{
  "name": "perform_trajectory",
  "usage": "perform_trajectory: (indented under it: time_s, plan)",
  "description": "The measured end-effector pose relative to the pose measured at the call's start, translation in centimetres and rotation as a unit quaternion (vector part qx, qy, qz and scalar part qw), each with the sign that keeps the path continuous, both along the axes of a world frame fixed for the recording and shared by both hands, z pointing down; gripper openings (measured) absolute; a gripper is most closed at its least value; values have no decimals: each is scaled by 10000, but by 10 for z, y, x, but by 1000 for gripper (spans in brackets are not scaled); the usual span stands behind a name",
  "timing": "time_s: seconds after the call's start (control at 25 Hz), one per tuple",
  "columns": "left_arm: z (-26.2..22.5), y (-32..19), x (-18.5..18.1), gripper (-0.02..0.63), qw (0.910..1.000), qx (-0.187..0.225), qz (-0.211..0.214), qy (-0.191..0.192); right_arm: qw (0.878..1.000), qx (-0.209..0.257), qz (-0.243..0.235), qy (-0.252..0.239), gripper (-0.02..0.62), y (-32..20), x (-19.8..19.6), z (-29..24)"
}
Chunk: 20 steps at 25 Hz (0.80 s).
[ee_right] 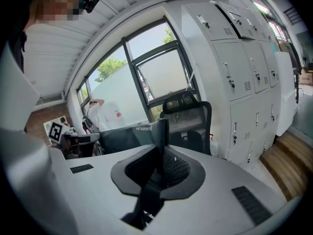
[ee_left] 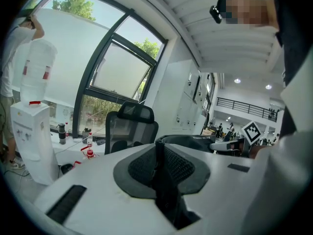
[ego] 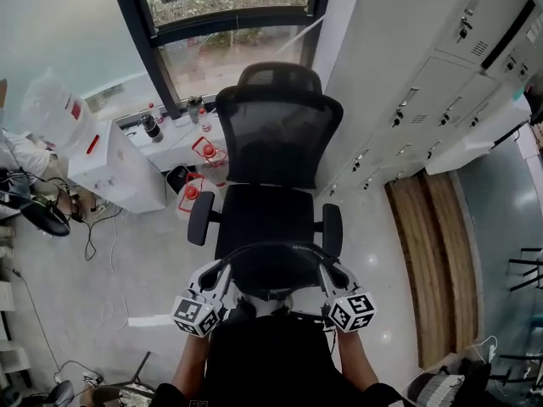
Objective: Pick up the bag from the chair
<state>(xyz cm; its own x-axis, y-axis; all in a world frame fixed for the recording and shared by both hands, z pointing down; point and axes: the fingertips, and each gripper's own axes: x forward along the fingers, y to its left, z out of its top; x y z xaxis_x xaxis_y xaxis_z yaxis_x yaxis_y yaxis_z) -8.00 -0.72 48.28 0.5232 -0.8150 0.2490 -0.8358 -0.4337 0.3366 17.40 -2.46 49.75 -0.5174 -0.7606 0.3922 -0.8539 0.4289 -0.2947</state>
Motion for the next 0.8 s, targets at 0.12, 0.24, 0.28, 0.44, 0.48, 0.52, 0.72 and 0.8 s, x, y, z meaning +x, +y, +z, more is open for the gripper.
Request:
perform_trajectory:
  time_s: [0.12, 0.24, 0.28, 0.44, 0.48, 0.52, 0.72, 0.8]
  plan:
    - [-5, 5, 3, 49, 10000, 48, 7, 17, 10000, 82, -48, 29, 31, 0, 2, -5]
    - [-11, 10, 3, 49, 9999, 130, 51, -11, 9999, 135, -37, -11, 31, 2, 2, -9]
    - [-12, 11, 2, 49, 9999, 153, 59, -32, 9999, 147, -32, -21, 31, 3, 2, -10]
    - [-15, 12, -1, 49, 9997, 215, 54, -80, 9998, 171, -29, -26, 31, 7, -2, -11]
    - [-15, 12, -2, 49, 9997, 231, 53, -82, 9998, 180, -31, -30, 31, 7, -3, -11]
    - [-15, 12, -3, 49, 9996, 245, 55, -83, 9998, 193, -33, -32, 31, 8, -4, -11]
    - [-13, 10, -8, 49, 9996, 252, 99, -107, 9998, 210, -14, 2, 31, 12, -10, -9]
    - [-14, 12, -8, 49, 9996, 250, 110, -104, 9998, 199, -12, 2, 31, 14, -10, -9]
